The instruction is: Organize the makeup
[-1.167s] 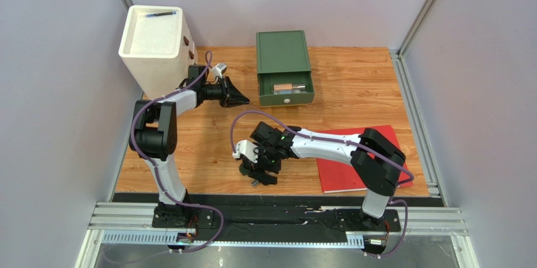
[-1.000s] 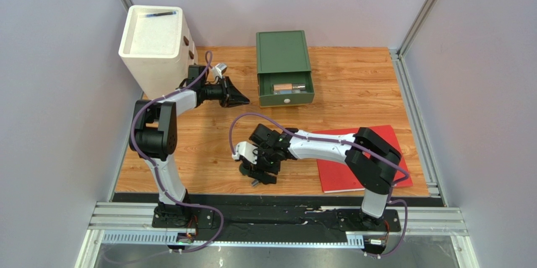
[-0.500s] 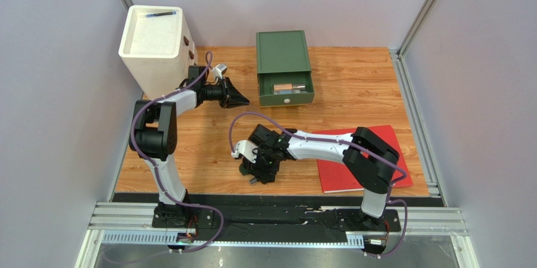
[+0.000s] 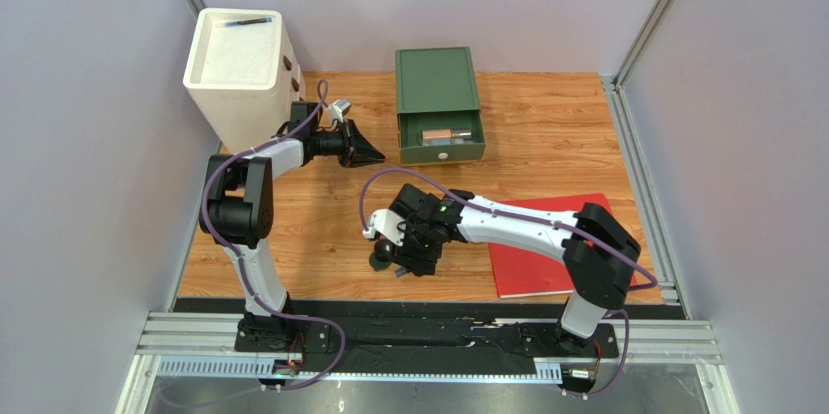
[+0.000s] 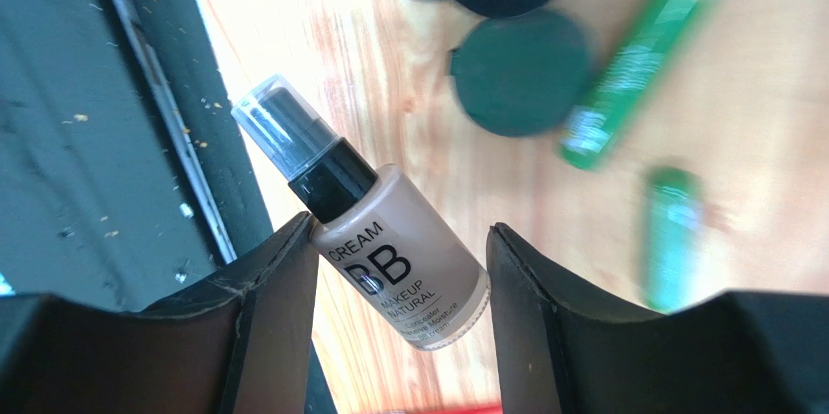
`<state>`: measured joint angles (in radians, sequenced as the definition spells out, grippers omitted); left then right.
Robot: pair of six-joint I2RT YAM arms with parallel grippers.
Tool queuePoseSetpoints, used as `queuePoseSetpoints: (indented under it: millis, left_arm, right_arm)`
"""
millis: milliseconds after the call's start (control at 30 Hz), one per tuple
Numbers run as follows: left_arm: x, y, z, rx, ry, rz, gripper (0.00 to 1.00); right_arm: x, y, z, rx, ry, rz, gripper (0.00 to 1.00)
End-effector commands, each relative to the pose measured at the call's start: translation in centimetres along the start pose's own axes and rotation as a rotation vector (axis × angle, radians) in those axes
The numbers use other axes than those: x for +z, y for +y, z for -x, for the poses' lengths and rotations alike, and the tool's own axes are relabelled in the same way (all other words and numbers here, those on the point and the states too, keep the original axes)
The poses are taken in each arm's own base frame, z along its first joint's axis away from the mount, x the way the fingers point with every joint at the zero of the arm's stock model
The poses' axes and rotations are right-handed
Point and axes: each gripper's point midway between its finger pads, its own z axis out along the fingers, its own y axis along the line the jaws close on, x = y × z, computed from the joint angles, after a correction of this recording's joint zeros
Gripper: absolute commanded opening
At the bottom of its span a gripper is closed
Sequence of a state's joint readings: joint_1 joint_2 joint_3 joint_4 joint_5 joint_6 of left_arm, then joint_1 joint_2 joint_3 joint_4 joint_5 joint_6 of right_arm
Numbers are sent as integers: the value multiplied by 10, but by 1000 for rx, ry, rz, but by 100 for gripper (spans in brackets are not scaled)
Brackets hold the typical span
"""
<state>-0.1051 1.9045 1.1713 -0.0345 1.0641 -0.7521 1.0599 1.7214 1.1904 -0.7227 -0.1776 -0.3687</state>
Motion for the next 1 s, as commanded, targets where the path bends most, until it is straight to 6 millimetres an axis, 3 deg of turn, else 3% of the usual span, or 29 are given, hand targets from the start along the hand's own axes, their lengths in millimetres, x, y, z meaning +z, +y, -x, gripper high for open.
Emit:
queuePoseSetpoints:
  millis: [0,133,167,267,300,400,533,700,967]
  left_arm:
    - [-6,-18,4,75,-15,-24,21]
    - [-6,-17,3,73,-13,-24,21]
    - [-6,-17,3,73,-13,-24,21]
    - [-6,-16,3,73,-14,-21,21]
    - [-7,-17,3,73,-14,-21,21]
    - [-7,-16,2,70,-12,-20,21]
    - [-7,-18,1,74,-10,-23,21]
    - [-7,-18,1,70,-11,-21,21]
    - [-7,-20,2,73,-13,-22,21]
  right_arm:
    - [-74,-19,57,-88,-186,-140,0]
    - [-122,-50,88,-83,-299,-272,0]
    - [-143,-59,103,-88,-350,-317,0]
    - [-176,-90,120,-68,-424,-419,0]
    - [-197,-104,128,-53,-471,-461,0]
    - [-230,-144,135,-2,-538,-582,0]
    - [-253,-188,132,66,-569,-681,0]
    - [-252,-233,113,130,-521,-753,0]
    - [-232,-258,97,243,-487,-757,2]
